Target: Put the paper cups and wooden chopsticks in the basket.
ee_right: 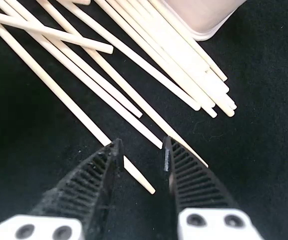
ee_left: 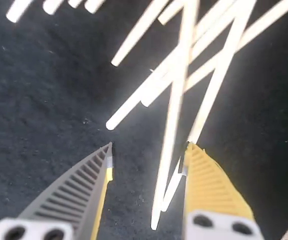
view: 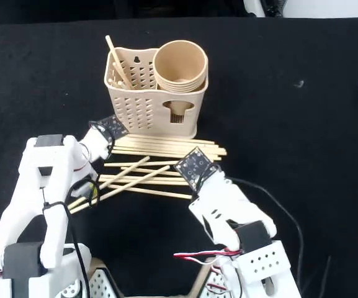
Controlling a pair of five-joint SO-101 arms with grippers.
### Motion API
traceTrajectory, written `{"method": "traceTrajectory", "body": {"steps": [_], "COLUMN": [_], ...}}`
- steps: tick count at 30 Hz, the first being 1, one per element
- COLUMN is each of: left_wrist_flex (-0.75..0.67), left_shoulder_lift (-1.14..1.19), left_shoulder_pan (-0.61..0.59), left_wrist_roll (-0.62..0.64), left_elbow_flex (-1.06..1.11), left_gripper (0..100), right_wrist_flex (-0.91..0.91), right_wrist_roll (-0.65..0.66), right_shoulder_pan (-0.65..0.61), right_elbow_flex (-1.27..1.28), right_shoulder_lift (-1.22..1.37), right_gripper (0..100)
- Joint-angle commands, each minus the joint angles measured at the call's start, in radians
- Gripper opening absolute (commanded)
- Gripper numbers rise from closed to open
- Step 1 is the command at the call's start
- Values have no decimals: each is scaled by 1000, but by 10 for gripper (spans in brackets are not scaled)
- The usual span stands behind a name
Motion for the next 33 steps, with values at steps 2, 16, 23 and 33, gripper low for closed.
{"method": "traceTrajectory", "body": {"steps": [2,16,23,33], "left_wrist_flex": [-15,-12,-106,-121], "left_shoulder_lift": [0,0,2,2], "left_shoulder_pan": [-2,28,36,38], "left_wrist_roll": [2,-23,32,66], "left_elbow_flex": [7,58,128,154], "left_gripper": [244,278,278,160], "right_wrist_flex": [-20,-20,-20,-20], "right_wrist_roll": [-2,-2,-2,-2], "right_shoulder_pan": [15,15,15,15], "right_elbow_flex": [-2,-2,-2,-2], "right_shoulder_lift": [-15,-15,-15,-15], "right_gripper": [140,140,141,141]}}
